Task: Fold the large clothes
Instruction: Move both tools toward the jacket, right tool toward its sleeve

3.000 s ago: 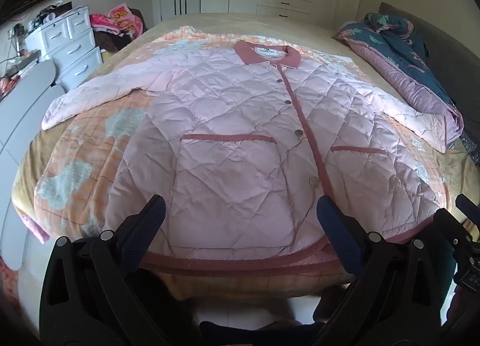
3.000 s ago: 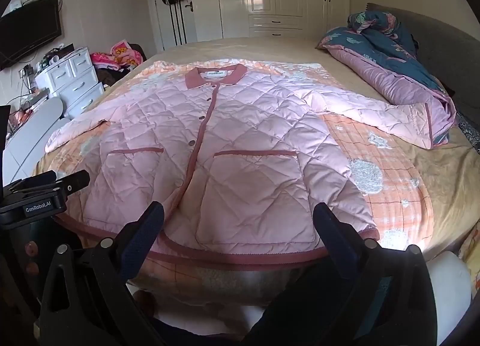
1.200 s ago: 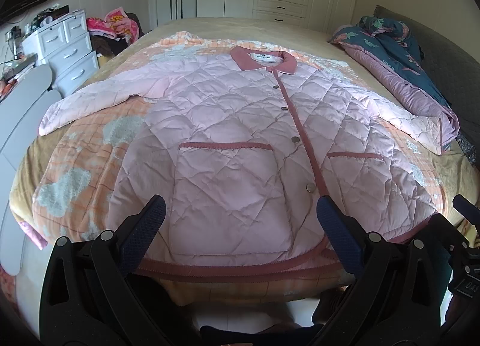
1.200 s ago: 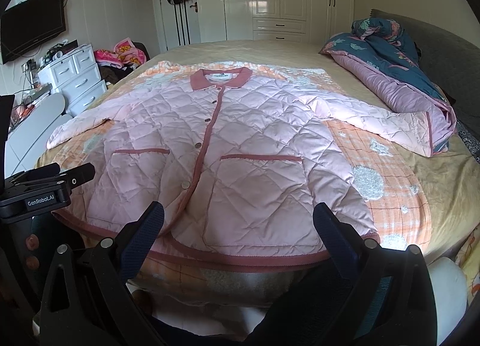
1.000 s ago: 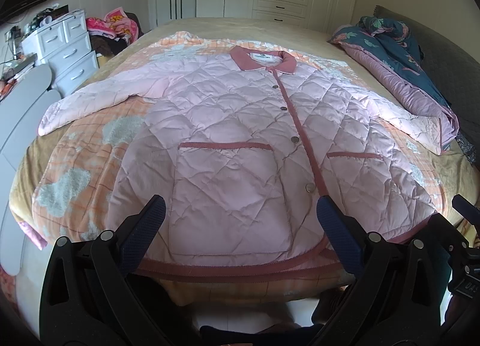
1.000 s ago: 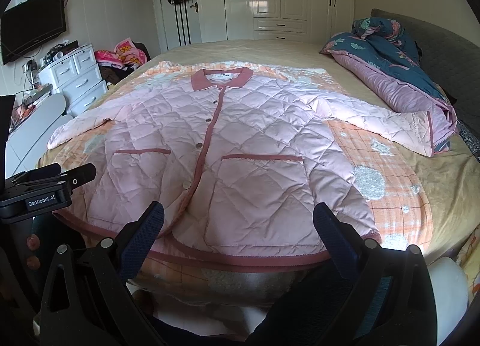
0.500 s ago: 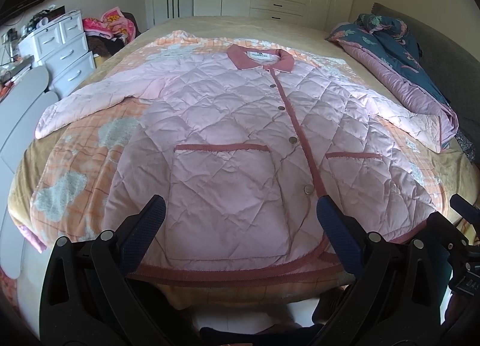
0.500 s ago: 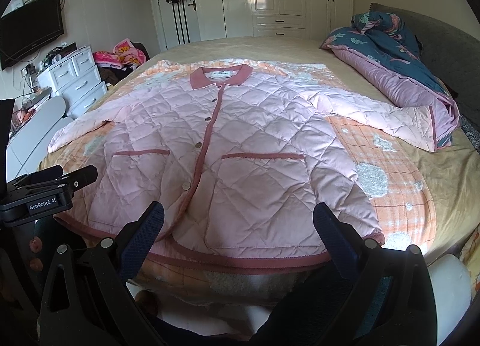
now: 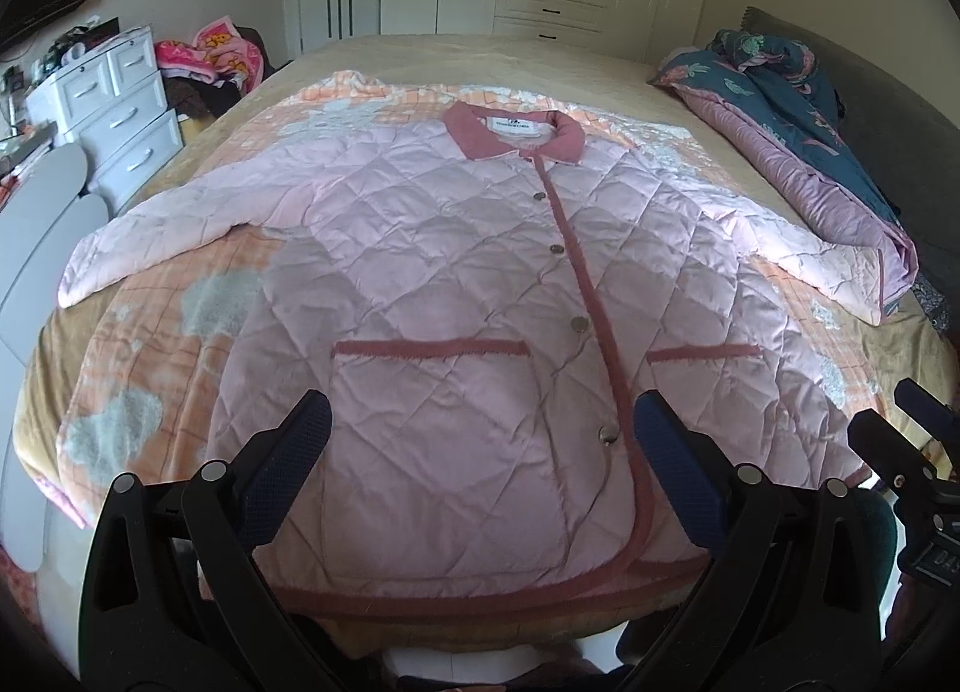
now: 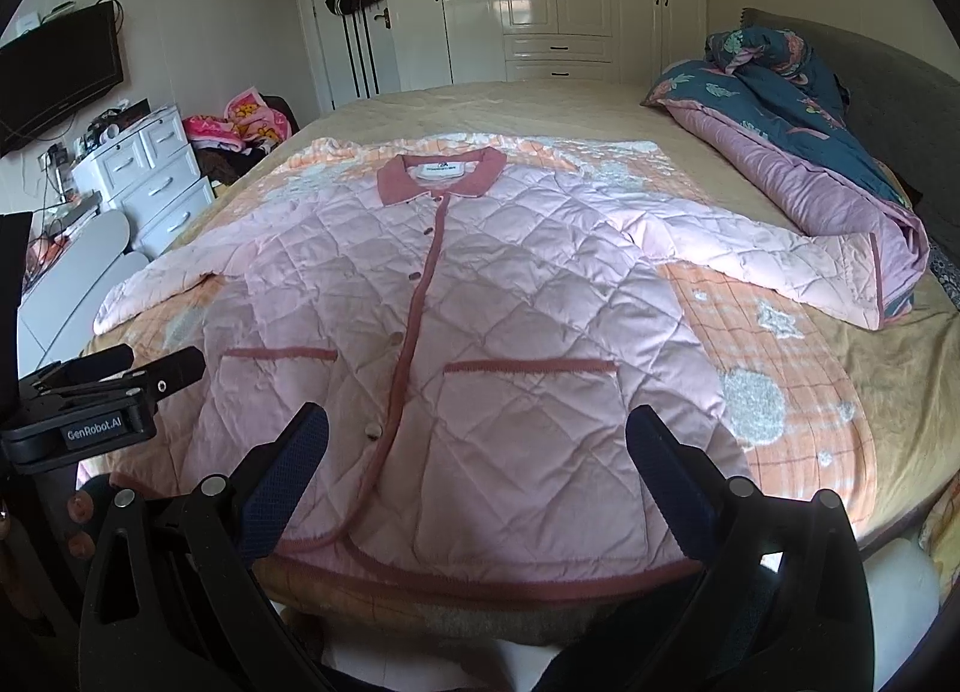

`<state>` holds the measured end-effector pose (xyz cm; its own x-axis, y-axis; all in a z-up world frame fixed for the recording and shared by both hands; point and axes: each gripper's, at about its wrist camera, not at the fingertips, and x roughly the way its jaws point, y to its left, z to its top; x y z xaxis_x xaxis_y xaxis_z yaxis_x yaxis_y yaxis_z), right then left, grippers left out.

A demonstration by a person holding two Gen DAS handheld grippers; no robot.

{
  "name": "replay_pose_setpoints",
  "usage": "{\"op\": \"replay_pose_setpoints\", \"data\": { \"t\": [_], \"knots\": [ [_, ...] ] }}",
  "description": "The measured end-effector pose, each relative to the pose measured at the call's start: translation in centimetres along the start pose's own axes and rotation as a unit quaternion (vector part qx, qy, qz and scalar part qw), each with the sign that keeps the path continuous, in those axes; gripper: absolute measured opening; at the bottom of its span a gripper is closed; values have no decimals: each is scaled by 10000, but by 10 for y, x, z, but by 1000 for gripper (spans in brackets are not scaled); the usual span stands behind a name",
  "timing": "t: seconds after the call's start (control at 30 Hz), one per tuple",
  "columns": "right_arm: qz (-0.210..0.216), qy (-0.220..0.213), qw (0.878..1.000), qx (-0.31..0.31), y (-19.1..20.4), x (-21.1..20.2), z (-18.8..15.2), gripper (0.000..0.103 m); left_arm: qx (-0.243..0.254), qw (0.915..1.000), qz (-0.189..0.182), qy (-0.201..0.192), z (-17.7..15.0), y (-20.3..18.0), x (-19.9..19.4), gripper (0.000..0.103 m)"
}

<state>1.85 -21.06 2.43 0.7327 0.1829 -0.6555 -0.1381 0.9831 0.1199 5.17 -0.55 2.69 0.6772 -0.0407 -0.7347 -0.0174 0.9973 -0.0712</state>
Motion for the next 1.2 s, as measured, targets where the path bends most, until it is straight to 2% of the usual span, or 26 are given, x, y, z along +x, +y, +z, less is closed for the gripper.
{"op": "replay_pose_setpoints", "data": {
  "t": [0.8,1.03,1.2],
  "knots": [
    [-41,-73,9998,172,-19,65,92,99,-271,9996,-47,62,88,-2,63,95],
    [-238,48,9990,381,-50,95,110,99,-246,9995,-118,185,113,-12,91,95],
    [-464,149,9968,631,-86,119,120,99,-172,9994,-150,250,129,-27,116,95]
  ]
}}
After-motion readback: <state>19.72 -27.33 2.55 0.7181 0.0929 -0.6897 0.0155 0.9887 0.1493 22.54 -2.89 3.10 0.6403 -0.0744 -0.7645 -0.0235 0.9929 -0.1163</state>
